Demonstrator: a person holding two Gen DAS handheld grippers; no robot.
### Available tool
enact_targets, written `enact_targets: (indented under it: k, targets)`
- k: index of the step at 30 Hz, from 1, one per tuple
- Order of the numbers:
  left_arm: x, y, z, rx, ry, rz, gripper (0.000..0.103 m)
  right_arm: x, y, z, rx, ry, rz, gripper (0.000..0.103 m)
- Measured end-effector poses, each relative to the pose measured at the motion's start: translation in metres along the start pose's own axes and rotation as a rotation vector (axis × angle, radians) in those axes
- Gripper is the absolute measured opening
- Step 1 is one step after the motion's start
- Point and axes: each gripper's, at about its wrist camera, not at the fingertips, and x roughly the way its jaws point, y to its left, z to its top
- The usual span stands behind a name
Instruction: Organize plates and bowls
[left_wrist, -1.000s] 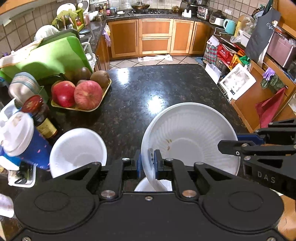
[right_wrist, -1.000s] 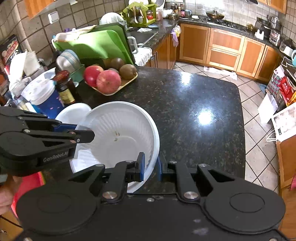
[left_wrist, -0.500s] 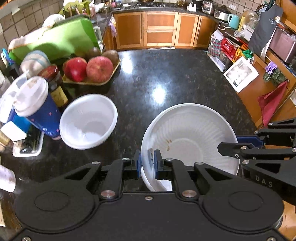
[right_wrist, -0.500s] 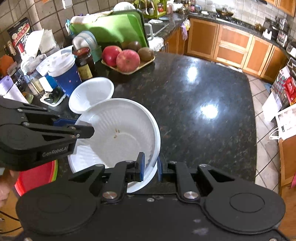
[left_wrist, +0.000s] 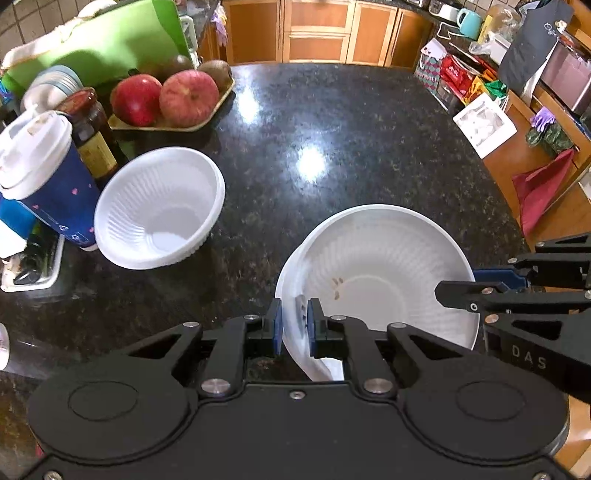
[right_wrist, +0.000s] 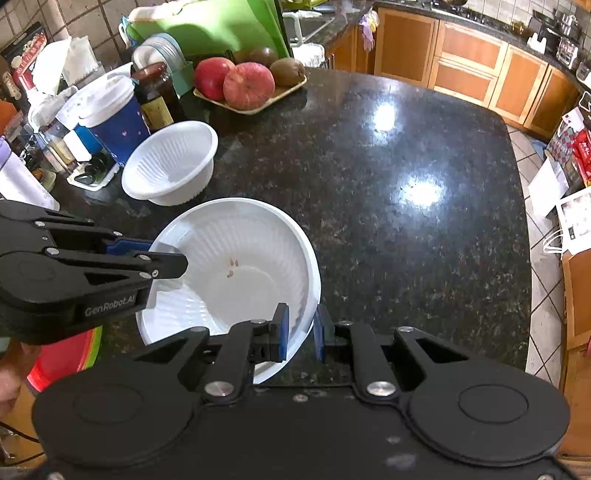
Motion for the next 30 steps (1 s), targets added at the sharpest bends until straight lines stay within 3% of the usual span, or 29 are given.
enact_targets:
  k: [4, 6, 9, 13, 18, 24, 27, 30]
  targets:
    - [0.004, 0.002, -0.001, 0.005, 0.006, 0.000, 0.019, 0.008, -0.002, 0.002, -0.001, 0.017, 0.008, 0.019]
    - [0.004, 0.002, -0.001, 0.009, 0.001, -0.008, 0.037, 0.012, 0.000, 0.004, -0.006, 0.018, 0.007, 0.022]
    - [0.003, 0.003, -0.002, 0.006, -0.014, -0.019, 0.061, 0.013, 0.002, 0.004, -0.031, -0.002, -0.011, 0.042]
    - [-0.004, 0.003, -0.003, 0.012, -0.057, -0.014, 0.061, 0.010, 0.003, 0.004, -0.067, -0.038, -0.040, 0.050]
    - [-0.017, 0.004, -0.004, 0.012, -0.125, 0.014, 0.062, -0.001, -0.003, 0.006, -0.053, -0.089, -0.012, 0.055]
    - [-0.046, 0.007, -0.010, 0.000, -0.262, 0.066, 0.065, -0.028, -0.010, 0.004, 0.005, -0.242, -0.012, 0.068]
    - [-0.067, 0.012, -0.016, -0.023, -0.371, 0.091, 0.073, -0.049, -0.008, -0.004, 0.035, -0.396, -0.046, 0.084]
    - [-0.089, 0.015, -0.026, -0.055, -0.505, 0.125, 0.082, -0.068, -0.001, -0.013, 0.060, -0.548, -0.114, 0.086]
